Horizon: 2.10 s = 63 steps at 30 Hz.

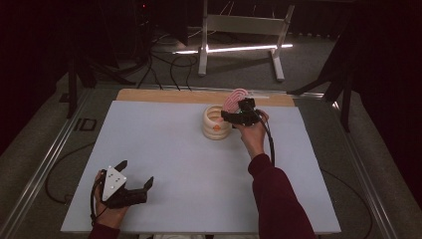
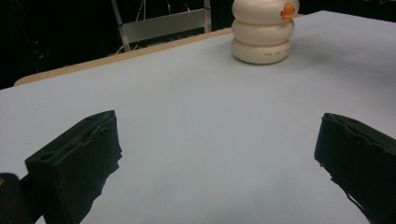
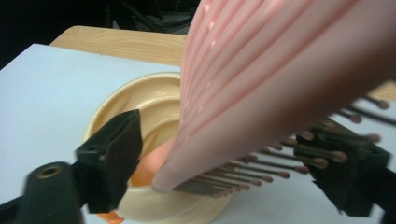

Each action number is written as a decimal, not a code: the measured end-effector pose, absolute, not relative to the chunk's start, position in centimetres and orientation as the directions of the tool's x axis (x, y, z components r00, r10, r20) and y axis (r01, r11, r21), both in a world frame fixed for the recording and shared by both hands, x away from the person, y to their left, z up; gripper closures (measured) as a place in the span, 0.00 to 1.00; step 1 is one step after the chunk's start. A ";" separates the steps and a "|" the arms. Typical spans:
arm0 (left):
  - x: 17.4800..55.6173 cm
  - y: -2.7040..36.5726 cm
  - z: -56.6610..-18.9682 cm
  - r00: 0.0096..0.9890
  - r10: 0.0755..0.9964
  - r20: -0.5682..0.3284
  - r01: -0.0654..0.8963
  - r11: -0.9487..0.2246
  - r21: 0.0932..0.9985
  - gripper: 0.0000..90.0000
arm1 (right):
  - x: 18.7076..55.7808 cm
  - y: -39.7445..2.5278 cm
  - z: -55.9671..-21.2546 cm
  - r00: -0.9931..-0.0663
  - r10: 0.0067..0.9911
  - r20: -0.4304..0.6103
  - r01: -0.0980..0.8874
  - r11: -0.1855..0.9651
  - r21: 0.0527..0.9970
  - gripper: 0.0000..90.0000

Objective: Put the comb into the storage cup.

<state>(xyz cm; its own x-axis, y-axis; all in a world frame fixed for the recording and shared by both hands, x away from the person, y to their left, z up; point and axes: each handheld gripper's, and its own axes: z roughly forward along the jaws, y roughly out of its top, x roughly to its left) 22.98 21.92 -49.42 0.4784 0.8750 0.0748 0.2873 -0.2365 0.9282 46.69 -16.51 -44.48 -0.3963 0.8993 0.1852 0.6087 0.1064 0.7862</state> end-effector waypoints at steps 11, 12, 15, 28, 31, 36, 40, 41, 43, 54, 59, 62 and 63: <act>23.0 21.9 -49.4 0.476 0.876 0.073 0.288 -0.234 0.929 0.01 | 45.8 -17.0 -44.2 -0.451 0.881 0.145 0.573 0.161 0.804 0.10; 23.0 21.9 -49.4 0.476 0.876 0.073 0.288 -0.234 0.929 0.01 | 45.7 -17.1 -44.2 -0.452 0.880 0.147 0.573 0.160 0.804 0.10; 23.2 21.9 -49.6 0.480 0.875 0.064 0.307 -0.235 0.922 0.00 | 45.3 -18.0 -44.1 -0.454 0.874 0.170 0.569 0.138 0.811 0.10; 23.4 21.9 -49.6 0.470 0.880 0.063 0.312 -0.233 0.921 0.00 | 43.6 -20.7 -43.8 -0.475 0.872 0.118 0.536 0.180 0.825 0.10; 23.4 21.9 -49.5 0.469 0.881 0.062 0.311 -0.230 0.922 0.00 | 43.1 -21.6 -43.9 -0.470 0.873 0.127 0.533 0.166 0.829 0.10; 23.4 22.0 -49.5 0.466 0.883 0.061 0.312 -0.229 0.922 0.00 | 42.0 -22.8 -44.3 -0.460 0.877 0.135 0.526 0.148 0.837 0.10; 23.5 22.0 -49.4 0.466 0.883 0.062 0.310 -0.229 0.923 0.00 | 41.0 -23.6 -44.4 -0.453 0.884 0.114 0.508 0.151 0.848 0.10; 23.5 22.0 -49.4 0.465 0.883 0.063 0.310 -0.229 0.923 0.00 | 40.7 -23.8 -44.4 -0.453 0.885 0.107 0.505 0.156 0.849 0.10; 23.5 22.1 -49.4 0.463 0.884 0.060 0.309 -0.225 0.924 0.00 | 40.3 -24.1 -44.5 -0.451 0.886 0.103 0.499 0.155 0.853 0.10; 23.8 22.4 -49.1 0.459 0.887 0.047 0.310 -0.210 0.927 0.00 | 38.0 -25.7 -45.1 -0.441 0.892 0.099 0.493 0.148 0.858 0.10; 24.0 22.5 -48.9 0.460 0.887 0.042 0.306 -0.203 0.930 0.00 | 36.6 -26.1 -45.5 -0.456 0.885 0.097 0.489 0.158 0.858 0.10; 24.2 22.6 -48.7 0.460 0.887 0.033 0.305 -0.193 0.933 0.00 | 35.5 -26.3 -45.7 -0.460 0.885 0.073 0.467 0.171 0.868 0.10; 24.2 22.6 -48.6 0.459 0.888 0.031 0.301 -0.189 0.935 0.00 | 35.2 -26.4 -45.8 -0.464 0.883 0.069 0.457 0.173 0.872 0.10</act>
<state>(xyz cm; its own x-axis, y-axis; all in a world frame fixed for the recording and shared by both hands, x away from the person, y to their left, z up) 24.19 22.65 -48.59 0.4591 0.8879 0.0312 0.3014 -0.1886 0.9347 35.21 -26.44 -45.84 -0.4644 0.8829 0.0688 0.4572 0.1725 0.8725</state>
